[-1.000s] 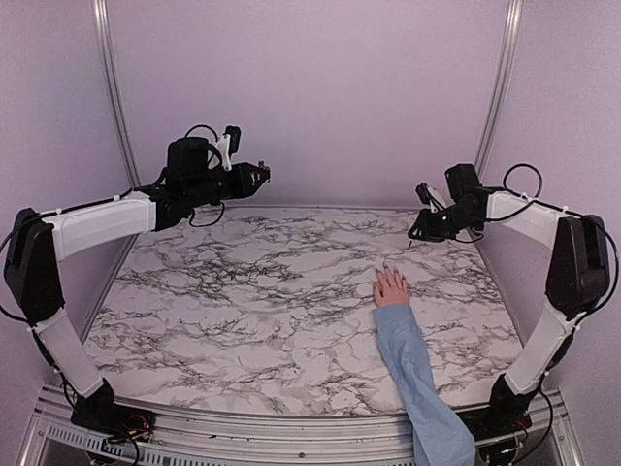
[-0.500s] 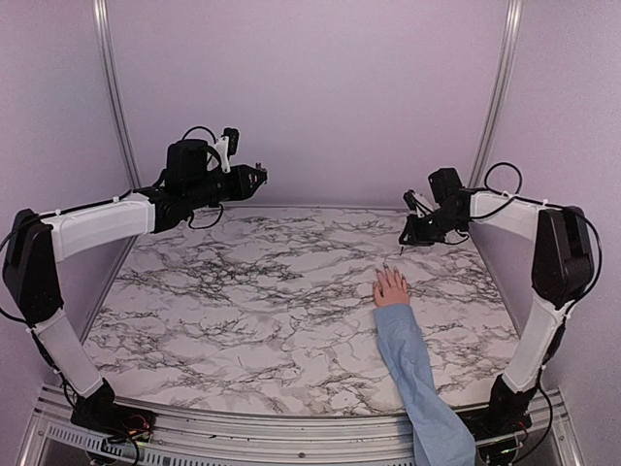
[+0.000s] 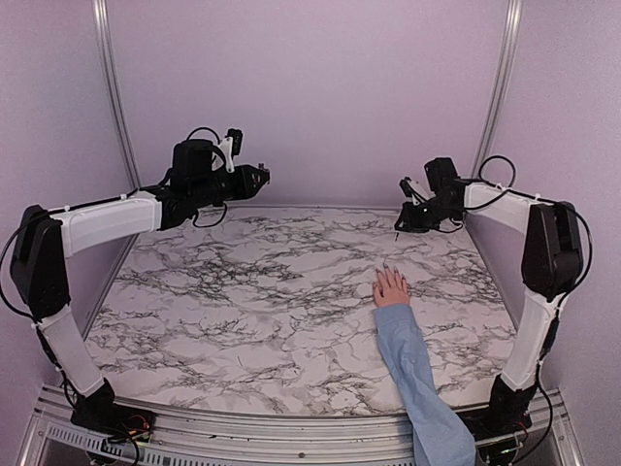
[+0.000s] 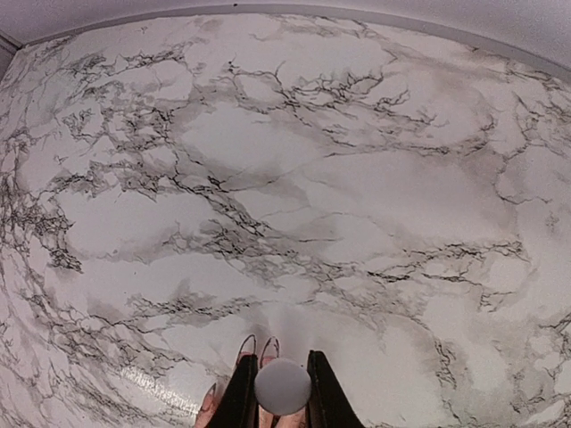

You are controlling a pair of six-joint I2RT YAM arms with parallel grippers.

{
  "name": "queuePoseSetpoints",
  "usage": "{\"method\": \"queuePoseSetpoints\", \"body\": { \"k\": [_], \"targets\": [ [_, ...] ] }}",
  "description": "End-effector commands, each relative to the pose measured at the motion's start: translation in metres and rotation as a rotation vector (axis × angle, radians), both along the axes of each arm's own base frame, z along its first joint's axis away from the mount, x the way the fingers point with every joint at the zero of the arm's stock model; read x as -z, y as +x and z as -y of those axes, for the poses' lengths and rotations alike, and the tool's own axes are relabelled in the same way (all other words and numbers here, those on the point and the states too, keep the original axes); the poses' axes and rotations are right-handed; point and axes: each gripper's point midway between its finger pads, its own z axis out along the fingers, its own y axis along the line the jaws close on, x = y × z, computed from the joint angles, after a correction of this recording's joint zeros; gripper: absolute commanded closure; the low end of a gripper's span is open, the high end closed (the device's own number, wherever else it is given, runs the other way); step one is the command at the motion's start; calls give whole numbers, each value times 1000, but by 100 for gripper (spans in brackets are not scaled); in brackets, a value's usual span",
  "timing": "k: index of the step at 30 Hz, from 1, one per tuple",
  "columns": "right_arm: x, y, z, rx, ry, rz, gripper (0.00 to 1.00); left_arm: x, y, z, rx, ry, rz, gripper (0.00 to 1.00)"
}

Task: Paint the nails
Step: Paint the nail polish on the nail.

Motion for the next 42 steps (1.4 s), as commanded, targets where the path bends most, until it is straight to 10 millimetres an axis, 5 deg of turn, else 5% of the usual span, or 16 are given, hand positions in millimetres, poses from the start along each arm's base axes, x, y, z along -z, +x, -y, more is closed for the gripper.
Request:
{"method": "queuePoseSetpoints", "body": {
  "k": [1,23,42],
  "targets": [
    [9,-13,1,-16,9,-41,100,-10,10,4,7,-29,15,100],
    [34,-36,5,6,26,-106,100,-8,28,9,5,-48,3,100],
    [37,-24,12,28,13,-95,100,-5,40,21,26,-63,-2,100]
  ]
}}
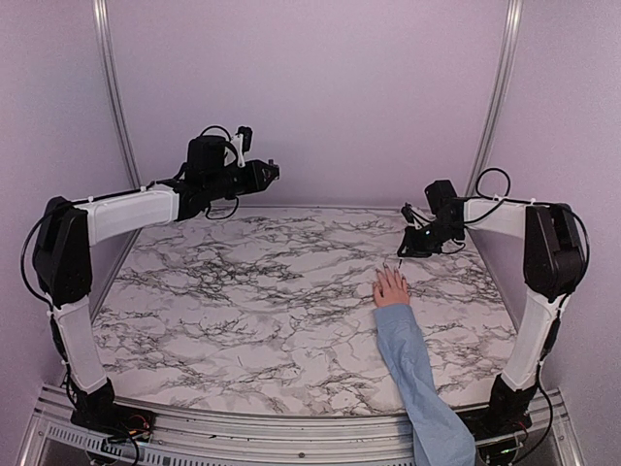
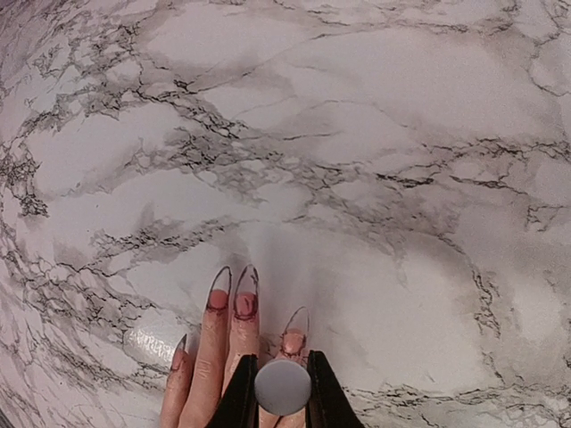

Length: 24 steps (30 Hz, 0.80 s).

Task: Paint the nails
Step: Paint the nail polish on the nail.

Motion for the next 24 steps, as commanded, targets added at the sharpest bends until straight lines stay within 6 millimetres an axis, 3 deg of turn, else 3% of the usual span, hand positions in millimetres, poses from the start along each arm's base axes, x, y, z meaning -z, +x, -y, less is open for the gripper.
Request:
{"method": "queuePoseSetpoints", "body": {
  "k": [1,24],
  "targets": [
    [-20,16,2,22,9,65,100,-12,6,2,8,-20,27,100],
    [-14,22,-3,8,27,80,100,-8,10,0,6,-15,24,100]
  ]
}}
